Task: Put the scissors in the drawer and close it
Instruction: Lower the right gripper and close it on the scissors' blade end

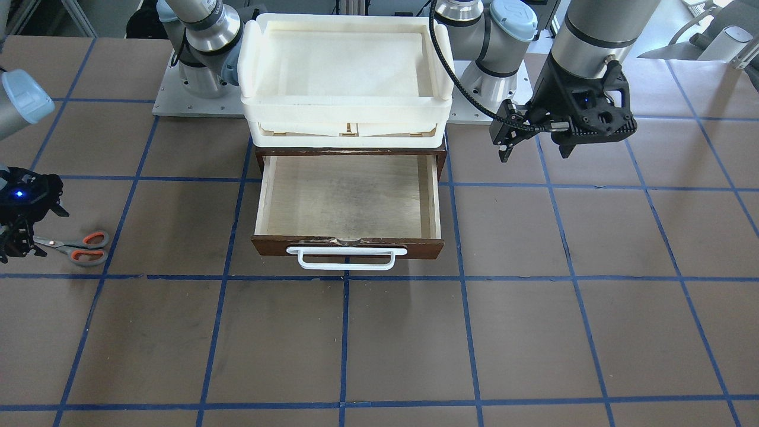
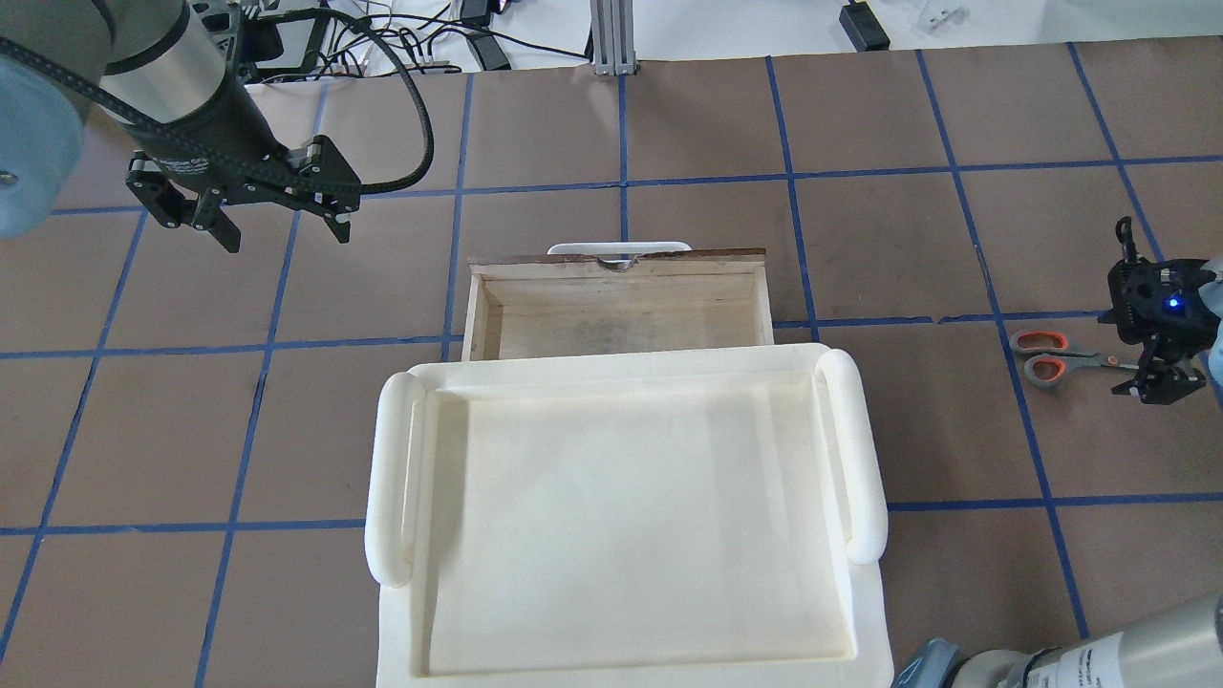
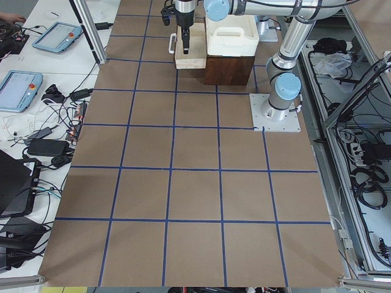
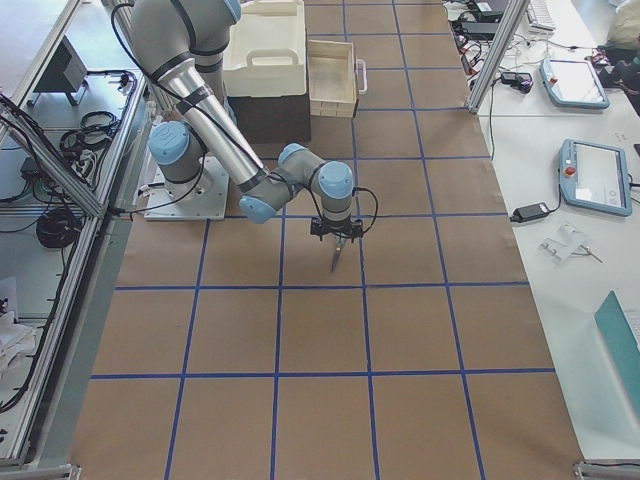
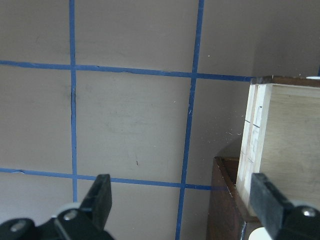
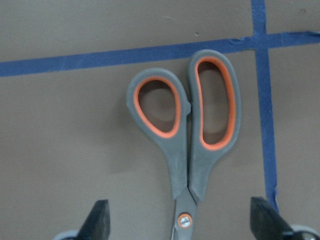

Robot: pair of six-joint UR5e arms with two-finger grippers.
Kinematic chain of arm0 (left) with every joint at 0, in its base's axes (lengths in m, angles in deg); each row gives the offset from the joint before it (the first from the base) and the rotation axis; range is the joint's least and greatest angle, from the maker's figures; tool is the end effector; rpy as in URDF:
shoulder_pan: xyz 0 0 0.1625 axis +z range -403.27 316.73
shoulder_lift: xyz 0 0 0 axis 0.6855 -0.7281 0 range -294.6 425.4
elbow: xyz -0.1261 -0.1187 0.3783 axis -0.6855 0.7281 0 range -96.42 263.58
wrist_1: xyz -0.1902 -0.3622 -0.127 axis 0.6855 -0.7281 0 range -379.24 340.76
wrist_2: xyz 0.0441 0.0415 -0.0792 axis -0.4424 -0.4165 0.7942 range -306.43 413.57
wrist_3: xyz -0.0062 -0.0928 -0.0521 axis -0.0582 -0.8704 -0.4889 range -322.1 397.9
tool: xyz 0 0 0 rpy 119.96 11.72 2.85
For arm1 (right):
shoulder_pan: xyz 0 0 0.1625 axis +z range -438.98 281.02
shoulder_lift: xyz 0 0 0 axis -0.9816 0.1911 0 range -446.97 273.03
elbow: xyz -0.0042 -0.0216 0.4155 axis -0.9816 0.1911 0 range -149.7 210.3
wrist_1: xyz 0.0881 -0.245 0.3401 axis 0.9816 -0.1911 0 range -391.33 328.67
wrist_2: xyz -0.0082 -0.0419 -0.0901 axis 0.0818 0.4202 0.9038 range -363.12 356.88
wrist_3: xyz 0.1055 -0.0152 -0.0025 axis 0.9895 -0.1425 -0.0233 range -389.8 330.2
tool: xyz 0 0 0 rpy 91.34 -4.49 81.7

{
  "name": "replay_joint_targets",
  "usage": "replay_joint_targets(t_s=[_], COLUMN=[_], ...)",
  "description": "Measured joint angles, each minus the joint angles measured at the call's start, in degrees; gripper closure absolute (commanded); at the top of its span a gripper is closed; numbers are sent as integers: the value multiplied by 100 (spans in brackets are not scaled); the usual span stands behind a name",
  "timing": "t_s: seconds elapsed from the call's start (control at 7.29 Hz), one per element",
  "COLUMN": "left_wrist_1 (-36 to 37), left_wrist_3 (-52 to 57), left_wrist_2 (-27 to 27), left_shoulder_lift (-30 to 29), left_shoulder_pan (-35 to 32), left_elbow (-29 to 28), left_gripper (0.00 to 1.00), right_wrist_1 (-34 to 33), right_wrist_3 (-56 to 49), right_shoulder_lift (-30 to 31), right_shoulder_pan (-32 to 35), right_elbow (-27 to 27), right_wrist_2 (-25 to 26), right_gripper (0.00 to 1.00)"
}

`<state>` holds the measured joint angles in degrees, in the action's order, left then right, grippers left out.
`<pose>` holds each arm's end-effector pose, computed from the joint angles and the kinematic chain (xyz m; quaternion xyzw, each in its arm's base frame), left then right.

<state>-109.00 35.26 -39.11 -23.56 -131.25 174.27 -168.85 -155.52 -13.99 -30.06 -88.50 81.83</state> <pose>-0.1106 -0.5045 0.4755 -0.0408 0.9989 -0.0053 0.0234 -0.2265 -0.4769 0.1653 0.6730 -0.7382 0.0455 0.0097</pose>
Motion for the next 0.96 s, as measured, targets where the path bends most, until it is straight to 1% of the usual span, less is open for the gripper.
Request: replay_joint_targets(t_s=[0.14, 0.27, 0.96], left_wrist_1=[0, -1, -6], left_wrist_3=[0, 0, 0], left_wrist_2=[-1, 0, -4], left_shoulder_lift=[-4, -6, -7], left_shoulder_pan=[0, 0, 0], left_elbow=[-3, -6, -3], left_gripper=[0, 0, 0], right_wrist_1=[-161, -248, -301], right_wrist_3=[-135, -200, -216], right_shoulder_lift=[-75, -139, -223], right_shoulder_pan=[-2, -5, -5], right_elbow=[-55, -76, -73], right_wrist_2=[-64, -80, -65], right_gripper=[4, 8, 8])
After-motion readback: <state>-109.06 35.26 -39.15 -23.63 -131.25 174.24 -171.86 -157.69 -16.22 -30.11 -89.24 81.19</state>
